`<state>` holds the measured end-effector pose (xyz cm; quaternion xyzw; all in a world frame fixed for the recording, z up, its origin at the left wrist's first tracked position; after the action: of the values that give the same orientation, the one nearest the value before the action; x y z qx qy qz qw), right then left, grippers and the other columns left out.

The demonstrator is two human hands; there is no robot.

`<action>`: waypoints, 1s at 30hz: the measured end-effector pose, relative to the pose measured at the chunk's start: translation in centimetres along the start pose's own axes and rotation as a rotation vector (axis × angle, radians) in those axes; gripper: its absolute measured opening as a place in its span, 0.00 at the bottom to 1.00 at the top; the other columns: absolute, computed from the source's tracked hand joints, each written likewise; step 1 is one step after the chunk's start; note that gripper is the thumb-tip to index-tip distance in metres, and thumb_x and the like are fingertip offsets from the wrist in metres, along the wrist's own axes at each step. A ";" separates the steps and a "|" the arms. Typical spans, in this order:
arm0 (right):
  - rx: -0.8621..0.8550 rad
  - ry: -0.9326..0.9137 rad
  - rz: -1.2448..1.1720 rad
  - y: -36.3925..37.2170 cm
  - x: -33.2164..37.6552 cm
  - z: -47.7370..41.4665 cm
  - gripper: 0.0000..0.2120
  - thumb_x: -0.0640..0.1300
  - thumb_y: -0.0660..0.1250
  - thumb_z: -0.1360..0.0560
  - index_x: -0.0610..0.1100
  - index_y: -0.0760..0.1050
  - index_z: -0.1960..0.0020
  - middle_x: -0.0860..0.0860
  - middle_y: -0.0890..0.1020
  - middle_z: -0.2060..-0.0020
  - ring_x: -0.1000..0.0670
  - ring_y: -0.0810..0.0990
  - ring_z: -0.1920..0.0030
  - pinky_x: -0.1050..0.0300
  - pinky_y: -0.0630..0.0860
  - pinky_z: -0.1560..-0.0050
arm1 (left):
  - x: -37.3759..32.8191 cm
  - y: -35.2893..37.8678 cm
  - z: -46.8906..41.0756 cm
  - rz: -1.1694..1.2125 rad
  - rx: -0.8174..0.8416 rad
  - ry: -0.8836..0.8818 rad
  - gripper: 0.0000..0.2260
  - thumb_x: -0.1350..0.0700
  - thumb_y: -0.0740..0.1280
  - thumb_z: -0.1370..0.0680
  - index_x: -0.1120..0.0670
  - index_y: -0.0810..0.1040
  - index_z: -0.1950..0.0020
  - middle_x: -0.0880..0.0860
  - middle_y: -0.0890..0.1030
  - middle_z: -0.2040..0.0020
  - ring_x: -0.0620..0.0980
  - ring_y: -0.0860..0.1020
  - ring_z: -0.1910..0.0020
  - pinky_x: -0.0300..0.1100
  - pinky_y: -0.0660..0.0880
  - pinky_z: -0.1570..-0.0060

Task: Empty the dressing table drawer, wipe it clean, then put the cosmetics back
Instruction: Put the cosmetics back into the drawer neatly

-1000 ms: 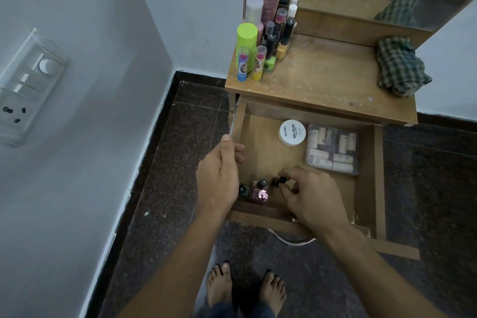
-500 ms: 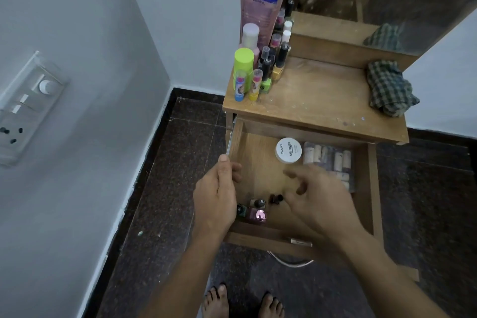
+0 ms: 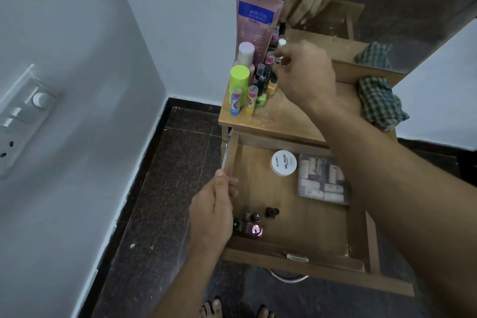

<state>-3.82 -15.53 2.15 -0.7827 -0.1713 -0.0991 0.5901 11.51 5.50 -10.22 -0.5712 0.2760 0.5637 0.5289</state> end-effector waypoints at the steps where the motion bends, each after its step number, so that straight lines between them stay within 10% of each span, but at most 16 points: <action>1: 0.018 -0.009 0.014 0.2 0.0 -0.1 0.11 0.44 0.69 0.21 0.49 0.83 0.40 0.48 0.83 0.47 0.45 0.81 0.48 0.48 0.80 0.48 | 0.1 0.0 0.0 -0.002 0.000 -0.005 0.25 0.35 0.49 0.18 0.44 0.83 0.54 0.44 0.83 0.61 0.44 0.81 0.65 0.49 0.80 0.60; 12: -0.042 -0.024 -0.036 -4.5 -0.6 3.4 0.09 0.45 0.70 0.24 0.47 0.85 0.46 0.48 0.86 0.52 0.47 0.83 0.51 0.47 0.80 0.48 | 0.1 0.0 -0.2 -0.009 0.007 -0.006 0.27 0.34 0.48 0.18 0.45 0.83 0.54 0.45 0.83 0.62 0.45 0.81 0.63 0.56 0.80 0.55; 23: 0.043 0.113 -0.244 -6.3 -1.1 20.2 0.07 0.47 0.77 0.28 0.49 0.86 0.51 0.57 0.84 0.58 0.59 0.80 0.62 0.71 0.73 0.56 | -0.1 0.0 -0.1 -0.019 -0.004 -0.020 0.28 0.35 0.48 0.17 0.45 0.83 0.57 0.45 0.84 0.62 0.46 0.81 0.64 0.55 0.80 0.55; 30: 0.135 0.067 -0.258 -1.6 1.3 21.6 0.05 0.50 0.78 0.29 0.51 0.84 0.56 0.58 0.81 0.64 0.56 0.77 0.68 0.52 0.78 0.65 | -0.7 -0.4 0.0 0.047 -0.026 -0.061 0.32 0.36 0.42 0.17 0.48 0.83 0.56 0.48 0.84 0.62 0.47 0.80 0.68 0.48 0.76 0.59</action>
<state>-4.31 5.76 -2.08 -0.7088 -0.2572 -0.1884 0.6292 11.69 5.41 -9.48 -0.5540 0.2658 0.5965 0.5163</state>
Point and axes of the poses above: each hand's wrist, its own z-axis away from the middle knuckle, its own y-axis out of the palm, x = y × z, the point moved 2 cm from there along -z, towards the middle knuckle
